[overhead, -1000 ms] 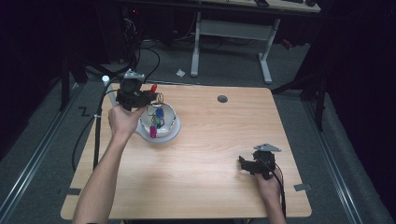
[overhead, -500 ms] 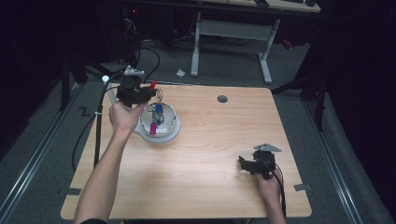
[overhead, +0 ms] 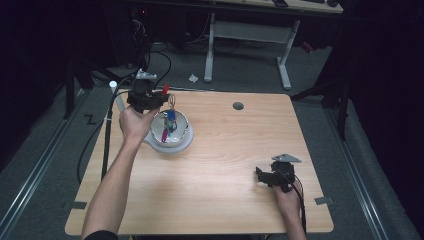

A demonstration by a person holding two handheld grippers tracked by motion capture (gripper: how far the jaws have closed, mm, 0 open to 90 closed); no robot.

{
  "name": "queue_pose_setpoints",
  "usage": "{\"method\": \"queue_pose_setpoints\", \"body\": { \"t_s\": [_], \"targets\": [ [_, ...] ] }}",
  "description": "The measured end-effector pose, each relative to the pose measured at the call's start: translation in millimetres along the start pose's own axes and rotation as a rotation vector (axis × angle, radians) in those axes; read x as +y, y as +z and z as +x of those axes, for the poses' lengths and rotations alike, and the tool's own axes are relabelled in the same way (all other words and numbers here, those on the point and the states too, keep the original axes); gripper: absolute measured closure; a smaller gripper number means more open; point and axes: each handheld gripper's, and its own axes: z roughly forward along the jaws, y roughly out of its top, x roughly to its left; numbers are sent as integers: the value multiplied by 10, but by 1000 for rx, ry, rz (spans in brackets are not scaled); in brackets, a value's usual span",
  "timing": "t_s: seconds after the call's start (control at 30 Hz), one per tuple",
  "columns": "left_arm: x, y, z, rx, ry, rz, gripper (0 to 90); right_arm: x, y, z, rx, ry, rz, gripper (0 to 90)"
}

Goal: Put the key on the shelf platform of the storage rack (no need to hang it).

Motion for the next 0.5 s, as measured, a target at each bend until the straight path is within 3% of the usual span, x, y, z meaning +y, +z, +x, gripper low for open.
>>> {"method": "queue_pose_setpoints", "body": {
  "t_s": [0.5],
  "targets": [
    [-177, 140, -40, -22, 4, 48, 744, 0, 0, 0, 0, 1, 0, 152]
  ]
}}
